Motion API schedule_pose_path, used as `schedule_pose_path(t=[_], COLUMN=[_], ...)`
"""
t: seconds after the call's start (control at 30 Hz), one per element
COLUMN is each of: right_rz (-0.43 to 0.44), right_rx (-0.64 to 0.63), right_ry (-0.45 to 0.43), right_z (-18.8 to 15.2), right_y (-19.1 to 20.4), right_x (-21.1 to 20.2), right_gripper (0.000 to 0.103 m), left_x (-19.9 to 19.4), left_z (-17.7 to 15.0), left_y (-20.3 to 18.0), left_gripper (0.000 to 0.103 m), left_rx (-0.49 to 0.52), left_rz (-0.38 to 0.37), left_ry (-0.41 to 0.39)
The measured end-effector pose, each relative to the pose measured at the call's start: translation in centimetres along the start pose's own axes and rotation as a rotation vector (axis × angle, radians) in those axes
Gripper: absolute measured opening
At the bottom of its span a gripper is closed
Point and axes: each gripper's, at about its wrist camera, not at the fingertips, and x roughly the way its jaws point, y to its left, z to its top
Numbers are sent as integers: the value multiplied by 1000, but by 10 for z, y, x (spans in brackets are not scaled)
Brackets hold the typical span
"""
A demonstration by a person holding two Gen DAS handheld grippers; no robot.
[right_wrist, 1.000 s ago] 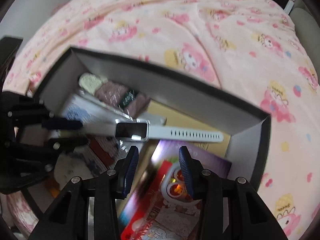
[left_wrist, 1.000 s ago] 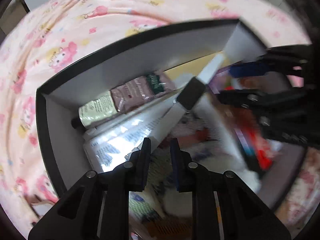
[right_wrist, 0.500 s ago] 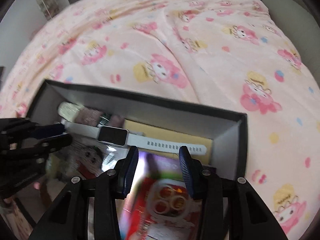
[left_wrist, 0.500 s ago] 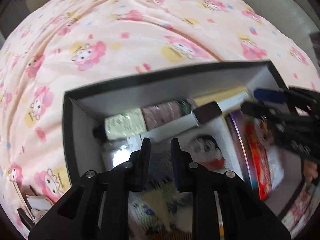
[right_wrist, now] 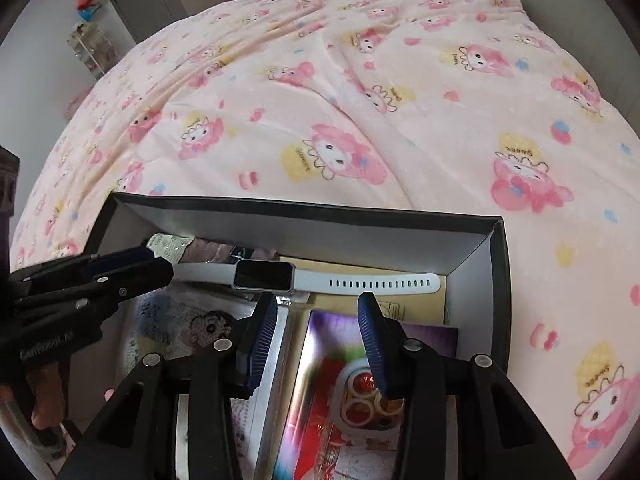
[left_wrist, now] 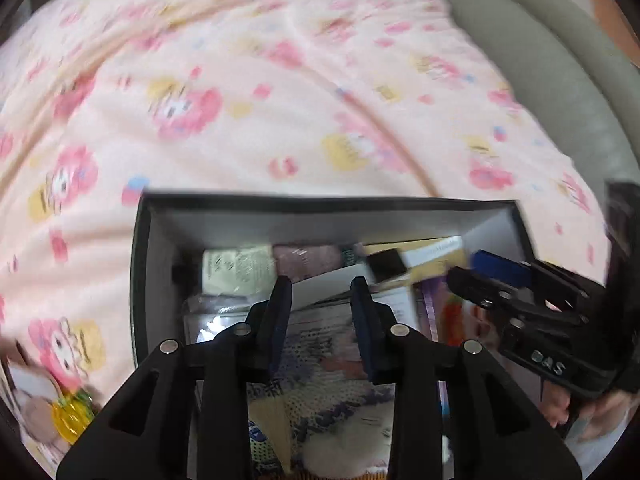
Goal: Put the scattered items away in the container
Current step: 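Withdraw both grippers from the box toward the remaining items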
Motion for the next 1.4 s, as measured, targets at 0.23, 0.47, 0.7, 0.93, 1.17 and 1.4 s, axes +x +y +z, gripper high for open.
schedule_pose_path(t=[0.23,0.47,0.7,0.93,1.17,1.4], right_rz=[-13,-1,-14,-6,-11,50], right_rx=[31,75,28,112,48,-25], right_ry=[49,10,-164,-255,-283,-299], right_z=[1,-14,-50,-102,-127,-155], right_y=[-11,-14,12,34,75,135], right_x=[18,-5,-78,-122,-149,-162], right_gripper=[38,38,62,63,63,63], left_x=[20,-22,-85,-126,-170,-211], left_z=[2,-15,-67,-106,-146,-186], left_y=[-19,-37,-67,-65,-49,-5], left_gripper=[28,33,37,38,38,38], left_rx=[42,129,179,145,112,49], left_rz=[-115,-127,-138,-157,-86,-43], left_ry=[21,-111,-247,-284,-286,-314])
